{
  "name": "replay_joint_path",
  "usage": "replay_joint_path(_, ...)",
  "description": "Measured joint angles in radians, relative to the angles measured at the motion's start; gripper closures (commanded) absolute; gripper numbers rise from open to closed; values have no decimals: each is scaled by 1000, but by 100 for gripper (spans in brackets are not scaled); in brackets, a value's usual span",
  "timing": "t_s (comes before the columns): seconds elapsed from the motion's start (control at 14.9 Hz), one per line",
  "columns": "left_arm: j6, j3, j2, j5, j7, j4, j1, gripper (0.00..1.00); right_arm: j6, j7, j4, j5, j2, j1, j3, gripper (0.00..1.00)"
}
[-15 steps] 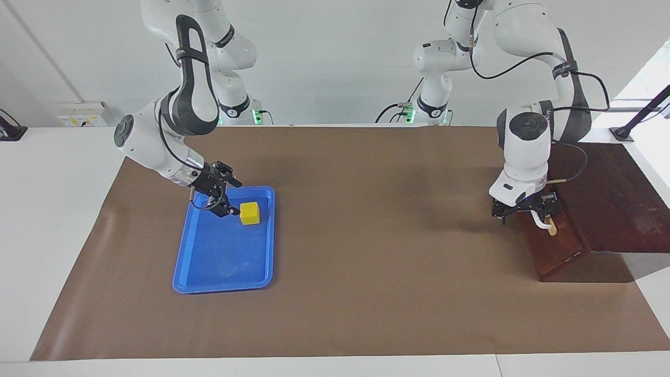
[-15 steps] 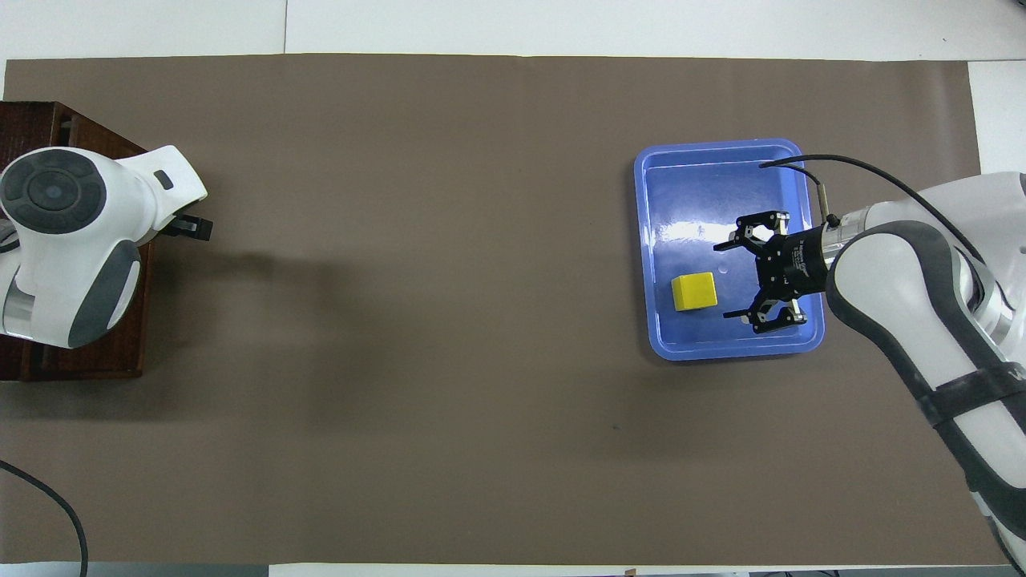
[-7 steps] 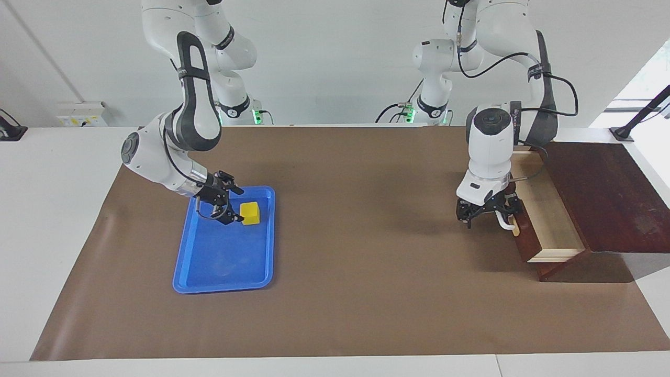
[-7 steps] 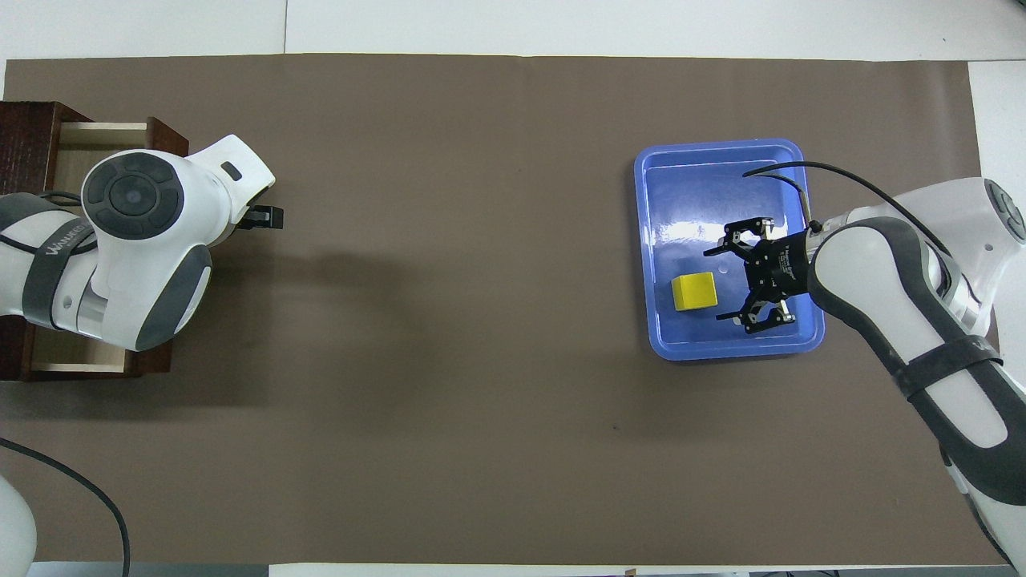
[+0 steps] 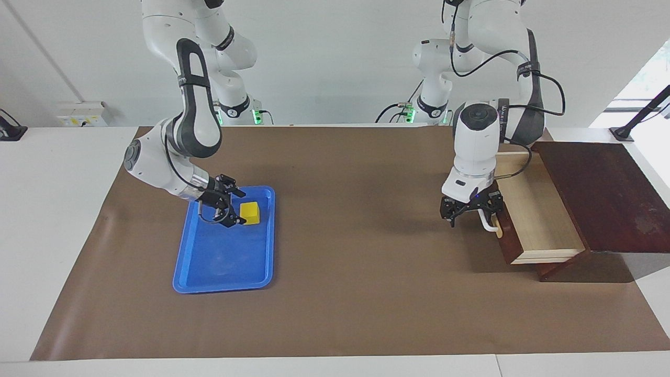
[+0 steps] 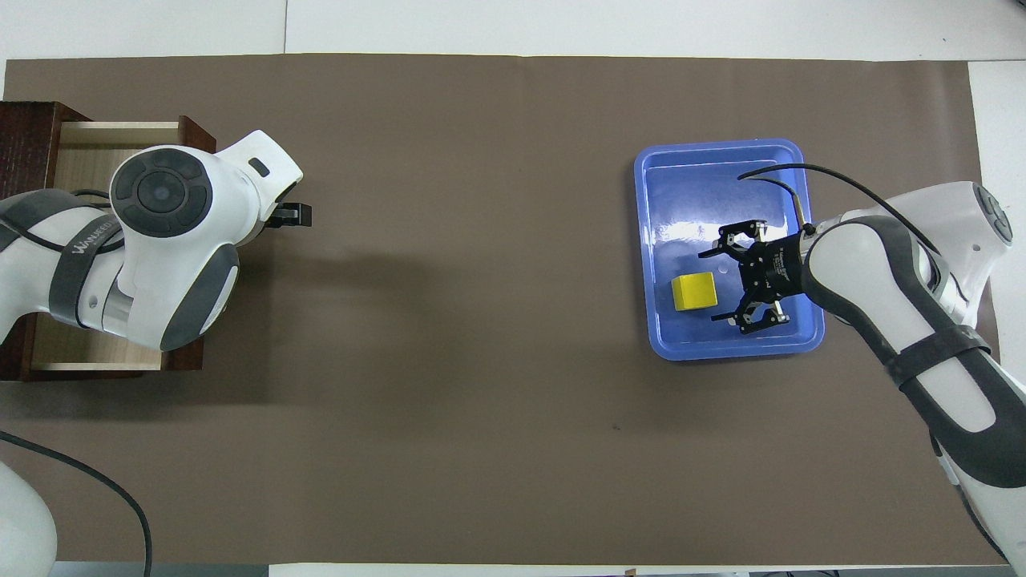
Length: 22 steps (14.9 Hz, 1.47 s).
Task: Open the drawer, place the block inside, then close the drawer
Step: 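Grasp the block with the right gripper while the left gripper opens the drawer, then lift the block with the right gripper while the left gripper moves toward it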
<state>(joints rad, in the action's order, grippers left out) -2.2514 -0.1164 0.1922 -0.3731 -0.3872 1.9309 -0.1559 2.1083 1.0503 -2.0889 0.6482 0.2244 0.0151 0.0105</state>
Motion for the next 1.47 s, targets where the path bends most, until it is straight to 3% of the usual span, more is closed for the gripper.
replay_joint_path(0.33,45,0,2,5,-2,-23,-1,0,15,-21,-4,8,16,-1,0,0)
replay_joint_path(0.54,162,-1,2,8,-2,-122,-1,0,16,-44,-4,23,24,-2,0,0)
replay_joint_path(0.67,214,-1,2,43,-2,-176,-3,0,16,-45,-4,23,24,-3,0,6)
replay_joint_path(1.07,313,9,2,233,-169,-275,-4,0,18,-45,-4,24,24,-5,0,40)
replay_joint_path(1.2,316,10,2,259,-290,-279,-4,0,18,-45,-4,24,24,-6,0,70)
replay_joint_path(1.27,316,9,2,269,-358,-279,-4,0,18,-45,-4,24,24,-7,0,96)
replay_joint_path(1.47,316,5,2,293,-538,-283,-8,0,18,-45,-4,24,24,-7,0,100)
